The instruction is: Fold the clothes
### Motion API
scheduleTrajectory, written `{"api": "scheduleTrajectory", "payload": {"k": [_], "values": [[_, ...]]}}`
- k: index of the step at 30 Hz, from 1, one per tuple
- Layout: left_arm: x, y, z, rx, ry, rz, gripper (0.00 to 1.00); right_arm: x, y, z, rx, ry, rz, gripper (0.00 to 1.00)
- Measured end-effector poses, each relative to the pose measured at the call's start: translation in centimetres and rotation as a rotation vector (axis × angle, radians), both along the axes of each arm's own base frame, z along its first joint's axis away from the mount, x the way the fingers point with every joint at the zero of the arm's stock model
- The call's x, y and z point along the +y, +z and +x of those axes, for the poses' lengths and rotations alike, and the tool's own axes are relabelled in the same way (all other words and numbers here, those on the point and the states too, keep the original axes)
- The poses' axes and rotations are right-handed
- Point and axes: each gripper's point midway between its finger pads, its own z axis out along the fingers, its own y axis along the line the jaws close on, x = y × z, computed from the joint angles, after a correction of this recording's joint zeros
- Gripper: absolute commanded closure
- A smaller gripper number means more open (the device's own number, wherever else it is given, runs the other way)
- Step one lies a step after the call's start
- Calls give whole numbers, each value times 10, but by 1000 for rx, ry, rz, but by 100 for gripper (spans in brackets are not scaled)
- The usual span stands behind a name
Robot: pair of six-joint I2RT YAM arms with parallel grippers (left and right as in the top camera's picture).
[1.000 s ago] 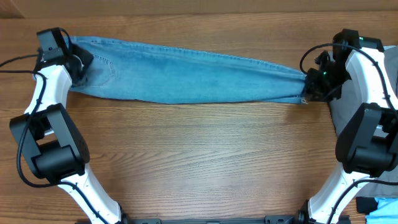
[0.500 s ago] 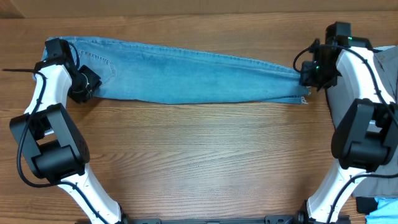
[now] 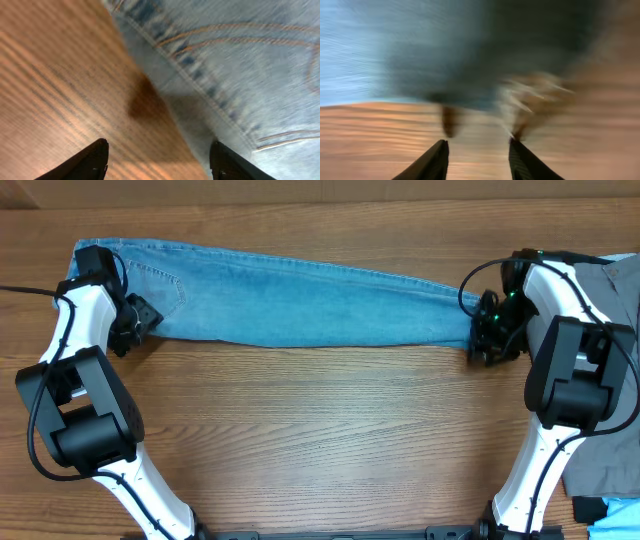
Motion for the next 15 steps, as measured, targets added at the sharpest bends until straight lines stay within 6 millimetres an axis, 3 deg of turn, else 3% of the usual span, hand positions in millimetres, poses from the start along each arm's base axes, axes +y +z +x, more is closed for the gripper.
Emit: {"api": "scheduleTrajectory", "payload": {"k": [3, 5, 7, 9, 12, 15], "values": [[-2, -5, -19, 79, -17, -1, 40, -34, -2, -8, 31, -93, -120, 56], [-5, -6, -28, 119, -18, -12, 36, -47, -3, -10, 29, -161, -123, 47], [-6, -7, -32, 136, -20, -14, 32, -48, -3, -10, 20, -190, -83, 36], [-6, -7, -31, 131, -23, -12, 32, -33, 0, -2, -14, -205, 45, 27], [-6, -7, -31, 132, -23, -13, 31, 1, 9, 13, -81, -208, 259, 23], [-7, -7, -34, 143, -24, -16, 31, 22, 13, 28, -140, -192, 354, 21]]}}
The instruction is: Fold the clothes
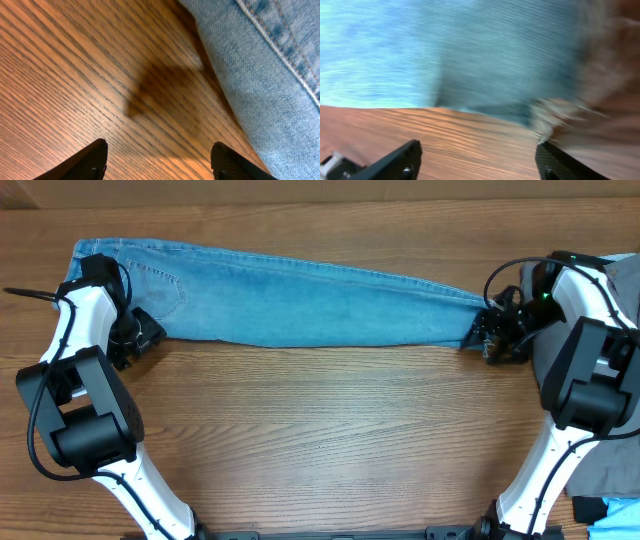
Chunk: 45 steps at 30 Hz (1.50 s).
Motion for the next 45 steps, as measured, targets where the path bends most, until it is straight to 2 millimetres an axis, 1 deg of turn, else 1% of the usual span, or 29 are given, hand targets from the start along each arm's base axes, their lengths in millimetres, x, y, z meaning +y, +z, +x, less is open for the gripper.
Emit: {"api": "scheduleTrajectory", "payload": {"k": [2, 5, 7, 9, 11, 14, 15, 17, 20, 22, 24, 25, 26, 27, 28, 29, 31, 33, 34, 36, 38, 39, 41, 42, 44, 45], "values": [[0, 0, -2, 6, 0, -2, 30, 11, 1, 13, -48, -9, 31, 21], [0, 0, -2, 6, 0, -2, 30, 13, 1, 29, -76, -89, 40, 21], [-1, 0, -2, 7, 0, -2, 30, 6, 1, 41, -96, -169, 47, 20], [-1, 0, -2, 7, 0, -2, 29, -7, 2, 51, -112, -256, 50, 20], [-1, 0, -2, 7, 0, -2, 29, -21, 1, 54, -107, -326, 42, 19], [-1, 0, -2, 7, 0, -2, 29, -45, 1, 52, -92, -415, 35, 18], [-1, 0, -2, 7, 0, -2, 29, -48, 1, 51, -90, -425, 34, 18], [-1, 0, -2, 7, 0, -2, 29, -50, 1, 51, -87, -436, 30, 18], [-1, 0, -2, 7, 0, -2, 29, -47, 1, 52, -88, -423, 8, 18], [-1, 0, -2, 7, 0, -2, 29, -41, -1, 54, -101, -394, -25, 20], [-1, 0, -2, 7, 0, -2, 29, -29, -2, 56, -117, -362, -32, 26], [-1, 0, -2, 7, 0, -2, 29, -17, -3, 56, -124, -330, -30, 31], [-1, 0, -2, 7, 0, -2, 29, -8, -4, 55, -125, -309, -30, 52], [-1, 0, -2, 7, 0, -2, 28, 5, -5, 54, -125, -276, -27, 70], [-1, 0, -2, 7, 0, -2, 28, 8, -5, 55, -130, -263, -31, 89], [-1, 0, -3, 11, 0, -3, 29, 10, -7, 55, -131, -254, -32, 96], [-1, 0, -4, 15, 0, -5, 33, 15, -16, 50, -111, -246, -26, 96], [-2, 0, -5, 22, 0, -8, 37, 15, -16, 51, -113, -248, -24, 96], [-3, 0, -7, 27, -3, -12, 38, 12, -15, 50, -110, -258, -13, 96], [-10, -1, -8, 30, -19, -53, 38, 4, -14, 44, -75, -285, 3, 96], [-19, -1, -8, 25, -24, -100, 37, -19, -11, 33, -23, -317, -28, 96], [-22, 0, -7, 17, -27, -119, 37, -35, -7, 29, -7, -336, -50, 96], [-26, 8, -4, -10, -31, -136, 36, -91, 13, 31, -41, -421, -113, 96], [-26, 13, -3, -22, -32, -136, 35, -109, 24, 32, -62, -444, -135, 96], [-26, 26, 0, -56, -37, -130, 35, -139, 46, 31, -101, -475, -176, 96], [-26, 34, 1, -75, -39, -126, 35, -148, 59, 29, -124, -475, -199, 96]]}}
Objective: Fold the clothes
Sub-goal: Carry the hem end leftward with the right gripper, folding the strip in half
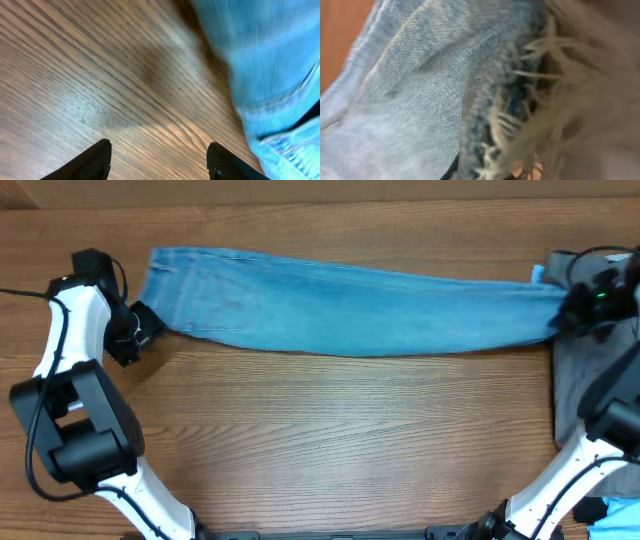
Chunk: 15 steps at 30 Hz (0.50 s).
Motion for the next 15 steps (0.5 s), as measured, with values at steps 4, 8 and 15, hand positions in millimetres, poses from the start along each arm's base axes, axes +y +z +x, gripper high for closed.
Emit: {"api": "scheduleTrajectory", "payload": {"k": [4, 8, 15], "values": [[0, 10, 2, -26, -1, 3, 35, 29, 29, 3, -24, 147, -50, 96], [-1, 10, 2, -27, -1, 0, 34, 108, 29, 18, -14, 379, -53, 96], [-1, 10, 3, -30, -1, 1, 34, 271, 29, 25, -68, 746, -69, 94]]}}
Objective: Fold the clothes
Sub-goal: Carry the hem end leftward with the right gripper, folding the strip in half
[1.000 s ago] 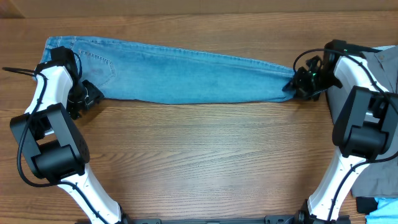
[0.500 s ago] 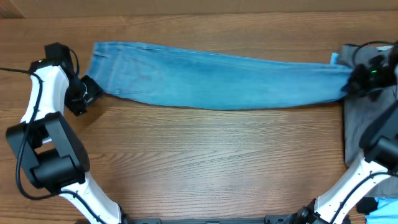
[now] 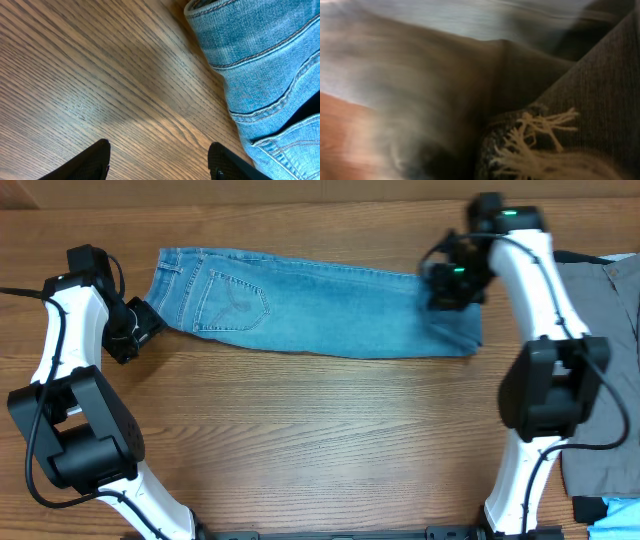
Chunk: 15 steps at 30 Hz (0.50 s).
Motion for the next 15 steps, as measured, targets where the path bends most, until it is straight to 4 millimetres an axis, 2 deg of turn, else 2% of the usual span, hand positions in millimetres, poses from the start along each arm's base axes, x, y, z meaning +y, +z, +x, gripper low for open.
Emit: {"api": "scheduleTrajectory", "payload": {"k": [4, 6, 8, 11, 13, 14, 15], "values": [[0, 0, 0, 0, -15, 2, 34, 61, 2, 2, -64, 88, 19, 92], [0, 0, 0, 0, -22, 3, 34, 90, 5, 7, -117, 117, 36, 85], [0, 0, 0, -1, -23, 3, 34, 117, 8, 13, -176, 138, 60, 84], [0, 0, 0, 0, -25, 4, 34, 146, 14, 19, -245, 166, 87, 83], [0, 0, 0, 0, -25, 4, 34, 158, 15, 17, -255, 175, 96, 83], [0, 0, 0, 0, -25, 4, 33, 163, 14, 13, -247, 176, 97, 82], [0, 0, 0, -1, -25, 3, 33, 166, 11, 11, -235, 179, 96, 72]]}}
